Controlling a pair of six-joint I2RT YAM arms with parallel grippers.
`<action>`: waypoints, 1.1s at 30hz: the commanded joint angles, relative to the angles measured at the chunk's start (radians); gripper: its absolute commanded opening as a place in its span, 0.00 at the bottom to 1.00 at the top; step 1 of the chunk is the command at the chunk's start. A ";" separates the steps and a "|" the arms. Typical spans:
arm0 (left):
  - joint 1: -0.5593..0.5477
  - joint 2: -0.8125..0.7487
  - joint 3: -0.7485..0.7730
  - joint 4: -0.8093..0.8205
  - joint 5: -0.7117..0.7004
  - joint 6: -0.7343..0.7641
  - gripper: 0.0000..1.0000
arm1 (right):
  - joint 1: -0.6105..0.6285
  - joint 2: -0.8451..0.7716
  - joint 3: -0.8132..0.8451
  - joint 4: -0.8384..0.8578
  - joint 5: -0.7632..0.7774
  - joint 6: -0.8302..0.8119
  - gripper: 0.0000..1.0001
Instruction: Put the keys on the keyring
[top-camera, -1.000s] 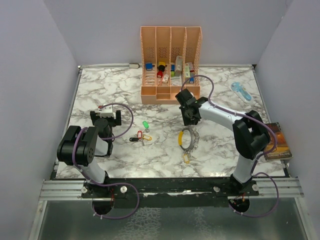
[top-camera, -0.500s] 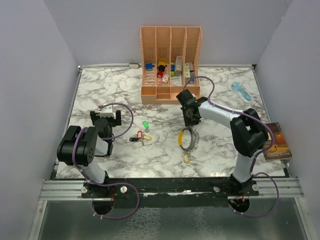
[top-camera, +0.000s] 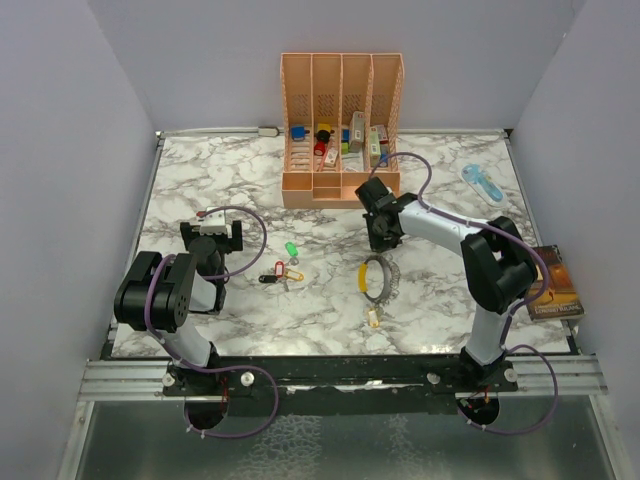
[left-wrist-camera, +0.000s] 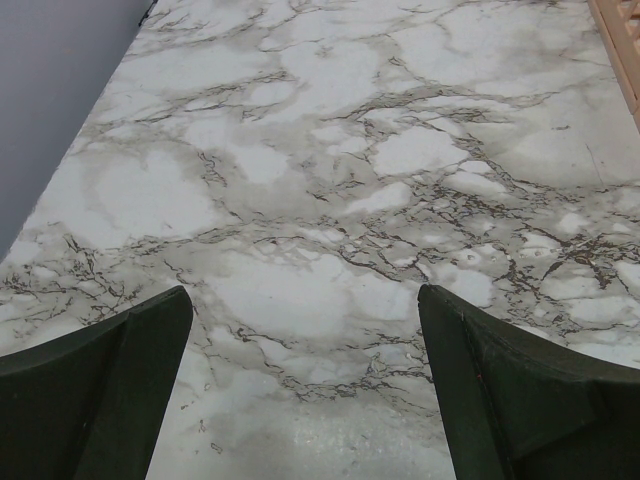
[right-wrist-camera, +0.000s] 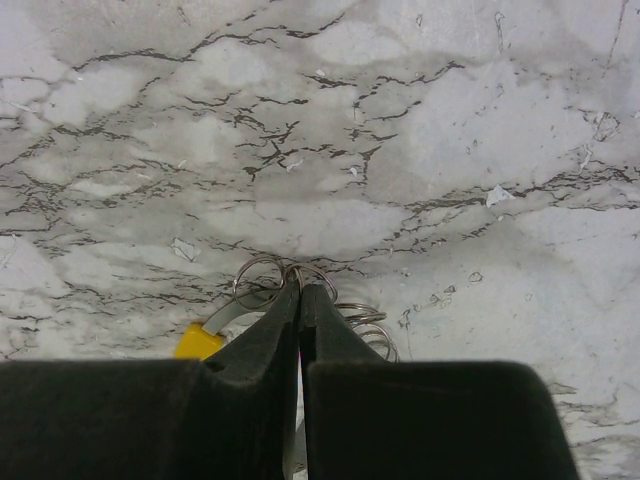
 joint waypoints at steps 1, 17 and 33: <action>0.008 -0.006 0.014 0.003 0.019 -0.014 0.99 | -0.010 0.001 -0.029 0.047 -0.080 0.028 0.01; 0.011 -0.220 0.083 -0.284 0.237 0.052 0.99 | -0.026 -0.255 -0.037 0.131 -0.316 0.255 0.01; -0.025 -0.266 0.322 -0.346 0.545 -0.043 0.88 | -0.022 -0.182 0.168 0.214 -0.381 0.653 0.01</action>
